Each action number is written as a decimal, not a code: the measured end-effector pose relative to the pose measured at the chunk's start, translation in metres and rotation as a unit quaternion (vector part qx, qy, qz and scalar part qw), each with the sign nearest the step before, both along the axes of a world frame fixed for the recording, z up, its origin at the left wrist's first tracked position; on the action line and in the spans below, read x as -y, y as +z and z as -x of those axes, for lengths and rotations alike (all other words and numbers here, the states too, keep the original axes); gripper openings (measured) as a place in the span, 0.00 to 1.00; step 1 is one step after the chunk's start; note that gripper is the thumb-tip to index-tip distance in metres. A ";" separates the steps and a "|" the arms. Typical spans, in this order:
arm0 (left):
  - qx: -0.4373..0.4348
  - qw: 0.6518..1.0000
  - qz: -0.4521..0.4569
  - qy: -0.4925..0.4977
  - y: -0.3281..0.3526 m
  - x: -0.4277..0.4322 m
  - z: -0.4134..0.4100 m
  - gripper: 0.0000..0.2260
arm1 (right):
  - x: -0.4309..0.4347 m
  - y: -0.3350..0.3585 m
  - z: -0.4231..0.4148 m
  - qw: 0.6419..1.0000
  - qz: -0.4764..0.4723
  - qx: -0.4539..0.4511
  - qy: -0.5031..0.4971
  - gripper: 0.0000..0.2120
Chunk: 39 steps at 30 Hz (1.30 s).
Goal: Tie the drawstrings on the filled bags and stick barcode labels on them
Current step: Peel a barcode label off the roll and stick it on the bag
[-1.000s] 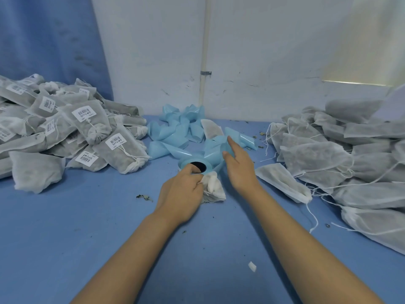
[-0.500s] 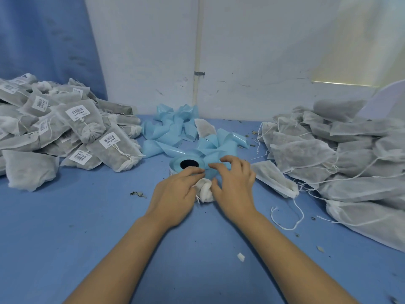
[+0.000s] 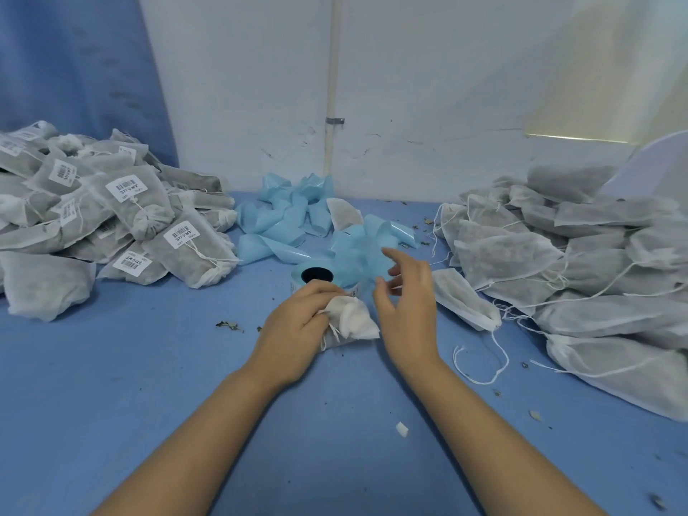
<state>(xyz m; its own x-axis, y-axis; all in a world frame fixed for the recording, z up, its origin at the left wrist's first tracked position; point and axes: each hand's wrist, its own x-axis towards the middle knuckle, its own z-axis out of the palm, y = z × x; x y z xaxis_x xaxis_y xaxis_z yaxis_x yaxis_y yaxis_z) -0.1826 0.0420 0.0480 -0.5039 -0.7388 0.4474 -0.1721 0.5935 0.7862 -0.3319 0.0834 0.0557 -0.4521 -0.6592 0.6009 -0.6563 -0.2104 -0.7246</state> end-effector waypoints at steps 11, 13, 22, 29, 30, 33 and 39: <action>-0.026 0.997 -0.055 -0.038 0.001 -0.001 -0.001 0.21 | 0.000 -0.009 -0.001 0.980 -0.127 0.076 0.134 0.15; -0.030 0.997 -0.053 -0.047 0.002 -0.001 -0.001 0.21 | 0.000 -0.009 -0.001 0.982 -0.125 0.061 0.124 0.12; 0.034 0.994 0.032 0.103 -0.002 0.011 0.000 0.20 | 0.004 -0.010 -0.003 0.990 -0.122 0.035 0.067 0.16; 0.135 0.978 0.055 0.151 0.000 0.013 -0.001 0.18 | 0.006 -0.013 -0.004 0.976 -0.071 -0.204 -0.028 0.09; 0.172 0.968 0.069 0.167 0.000 0.013 -0.001 0.14 | 0.006 -0.013 -0.003 0.978 -0.075 -0.194 -0.032 0.06; 0.257 0.938 0.094 0.214 0.003 0.010 0.001 0.11 | 0.005 -0.012 -0.001 0.980 -0.090 -0.177 -0.032 0.04; 0.286 0.911 0.062 0.289 0.004 0.007 0.002 0.12 | 0.006 -0.007 0.001 0.974 -0.116 -0.167 -0.102 0.05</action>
